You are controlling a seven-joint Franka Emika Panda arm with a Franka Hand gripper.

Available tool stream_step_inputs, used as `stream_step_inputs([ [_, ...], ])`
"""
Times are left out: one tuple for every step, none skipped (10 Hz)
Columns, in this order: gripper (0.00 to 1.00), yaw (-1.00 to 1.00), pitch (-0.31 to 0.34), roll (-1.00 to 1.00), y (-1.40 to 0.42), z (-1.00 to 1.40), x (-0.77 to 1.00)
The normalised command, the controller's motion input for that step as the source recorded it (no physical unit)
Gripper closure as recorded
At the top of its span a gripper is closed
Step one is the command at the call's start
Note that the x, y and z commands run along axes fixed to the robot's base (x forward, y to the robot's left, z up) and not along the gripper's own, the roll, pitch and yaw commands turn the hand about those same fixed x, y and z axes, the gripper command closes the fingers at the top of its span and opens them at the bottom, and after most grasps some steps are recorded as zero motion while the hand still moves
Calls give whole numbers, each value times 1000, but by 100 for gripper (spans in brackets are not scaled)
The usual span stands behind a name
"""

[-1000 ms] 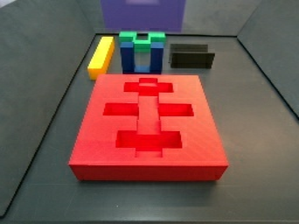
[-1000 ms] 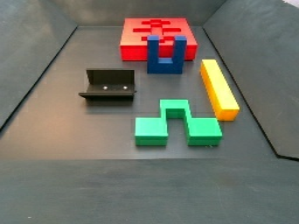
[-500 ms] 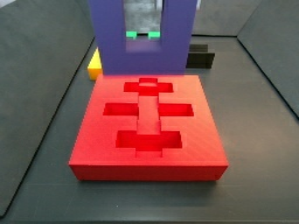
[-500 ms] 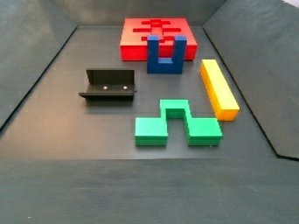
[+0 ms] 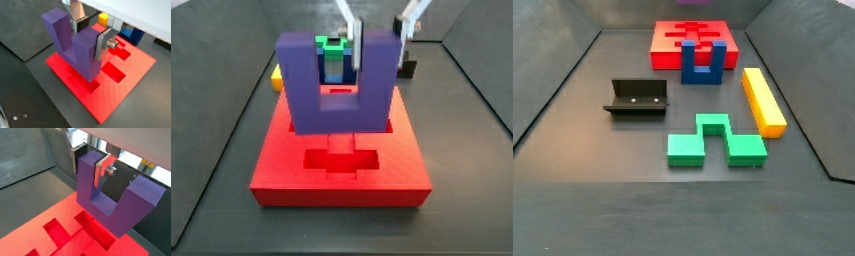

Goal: Pick up the purple object. Move up. Place the purple object on the fixture. Regrasp the purple object. Move to above the board. Insert the purple object.
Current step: Insert the purple object.

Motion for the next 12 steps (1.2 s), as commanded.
stream_step_inputs([
  [100, -100, -50, 9, -237, -486, 206],
  [100, -51, -46, 29, -191, -617, 151],
  [100, 0, 0, 180, -109, -534, 146],
  [100, 0, 14, 267, 0, -331, 109],
  [100, 26, 0, 229, 3, -63, -34],
  [100, 34, -127, 66, 0, 86, -491],
  [100, 174, -64, 66, 0, -14, -106],
  [100, 203, 0, 83, 0, -117, 0],
  [100, 191, 0, 90, 0, -149, 0],
  [100, 200, 0, 109, 0, -189, 114],
  [100, 117, 0, 149, 0, -203, 297],
  [100, 0, 27, 177, 0, -69, 434],
])
